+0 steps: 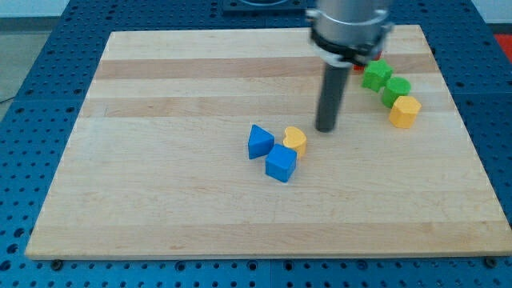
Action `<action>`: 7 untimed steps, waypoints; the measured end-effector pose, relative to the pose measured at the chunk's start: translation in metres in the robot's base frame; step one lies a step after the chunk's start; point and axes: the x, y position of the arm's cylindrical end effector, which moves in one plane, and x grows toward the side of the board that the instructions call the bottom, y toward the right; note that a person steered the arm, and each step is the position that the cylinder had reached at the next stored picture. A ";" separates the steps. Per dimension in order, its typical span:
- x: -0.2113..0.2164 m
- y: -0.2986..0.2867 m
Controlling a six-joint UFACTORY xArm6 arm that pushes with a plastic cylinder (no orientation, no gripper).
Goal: Move yellow blocks below green circle
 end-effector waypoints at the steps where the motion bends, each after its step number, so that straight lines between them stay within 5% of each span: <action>1: -0.008 -0.063; 3: 0.051 -0.057; 4: 0.056 0.004; 6: 0.071 0.009; 7: 0.061 0.056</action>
